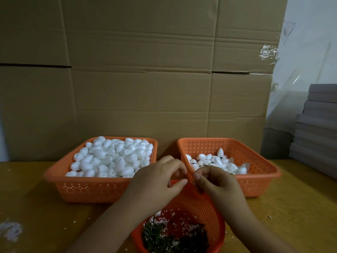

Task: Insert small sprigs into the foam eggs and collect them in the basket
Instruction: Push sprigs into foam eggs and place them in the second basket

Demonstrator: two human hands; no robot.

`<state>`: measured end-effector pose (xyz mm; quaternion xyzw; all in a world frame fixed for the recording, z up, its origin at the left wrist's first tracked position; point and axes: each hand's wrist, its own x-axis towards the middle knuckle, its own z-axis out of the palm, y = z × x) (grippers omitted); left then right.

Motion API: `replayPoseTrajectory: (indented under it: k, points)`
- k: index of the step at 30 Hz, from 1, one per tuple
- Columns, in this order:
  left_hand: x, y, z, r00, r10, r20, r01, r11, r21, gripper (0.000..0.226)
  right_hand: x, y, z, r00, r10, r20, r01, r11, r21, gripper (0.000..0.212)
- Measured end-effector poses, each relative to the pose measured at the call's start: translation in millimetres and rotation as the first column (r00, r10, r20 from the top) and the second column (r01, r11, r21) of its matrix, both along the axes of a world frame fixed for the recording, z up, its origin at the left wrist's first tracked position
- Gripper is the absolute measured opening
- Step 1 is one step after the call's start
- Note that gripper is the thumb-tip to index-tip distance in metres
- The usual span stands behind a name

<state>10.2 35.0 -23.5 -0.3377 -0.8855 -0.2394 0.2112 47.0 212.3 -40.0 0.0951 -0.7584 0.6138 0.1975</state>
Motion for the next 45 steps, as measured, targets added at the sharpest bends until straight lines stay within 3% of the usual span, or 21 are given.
replayPoseTrajectory:
  k: [8, 14, 19, 22, 25, 27, 29, 31, 34, 40, 45]
  points:
    - [3, -7, 5, 0.989, 0.089, 0.118, -0.055, 0.962, -0.266, 0.021, -2, 1, -3, 1.0, -0.006, 0.009, 0.006, 1.0, 0.025, 0.01]
    - [10, 2, -8, 0.967, 0.214, 0.136, -0.091, 0.795, -0.599, 0.023, 0, -4, -6, 1.0, 0.017, 0.019, -0.019, 0.995, 0.101, 0.015]
    - [6, 2, -20, 0.954, 0.262, 0.148, -0.114, 0.769, -0.629, 0.006, 2, -5, -7, 1.0, 0.027, 0.013, -0.029, 0.991, 0.132, 0.017]
    - [3, 0, -12, 0.956, 0.197, 0.219, -0.078, 0.887, -0.455, 0.02, 3, -6, -7, 1.0, 0.017, 0.003, -0.017, 0.989, 0.15, 0.016]
    - [0, -1, 7, 0.925, 0.031, 0.378, -0.057, 0.997, 0.058, 0.03, 5, -8, -5, 0.996, -0.027, -0.086, 0.038, 0.991, 0.132, 0.015]
    - [0, -3, 18, 0.851, -0.188, 0.49, -0.073, 0.882, 0.466, 0.028, 7, -9, -4, 0.984, -0.055, -0.168, 0.079, 0.987, 0.139, 0.015]
    - [4, -4, 25, 0.774, -0.358, 0.523, -0.141, 0.707, 0.693, 0.022, 10, -11, -2, 0.97, -0.061, -0.237, 0.1, 0.982, 0.159, 0.014]
    - [7, -3, 30, 0.71, -0.471, 0.523, -0.188, 0.589, 0.786, 0.019, 12, -13, -2, 0.955, -0.055, -0.291, 0.114, 0.976, 0.188, 0.015]
    - [9, -1, 31, 0.643, -0.563, 0.518, -0.22, 0.512, 0.83, 0.021, 13, -15, -2, 0.938, -0.055, -0.342, 0.141, 0.962, 0.232, 0.022]
    - [8, -1, 33, 0.581, -0.627, 0.52, -0.238, 0.48, 0.845, 0.021, 12, -12, 1, 0.922, -0.097, -0.375, 0.185, 0.961, 0.207, 0.017]
    - [12, 0, 31, 0.548, -0.65, 0.526, -0.216, 0.498, 0.84, 0.046, 12, -10, 3, 0.915, -0.113, -0.387, 0.198, 0.962, 0.189, 0.012]
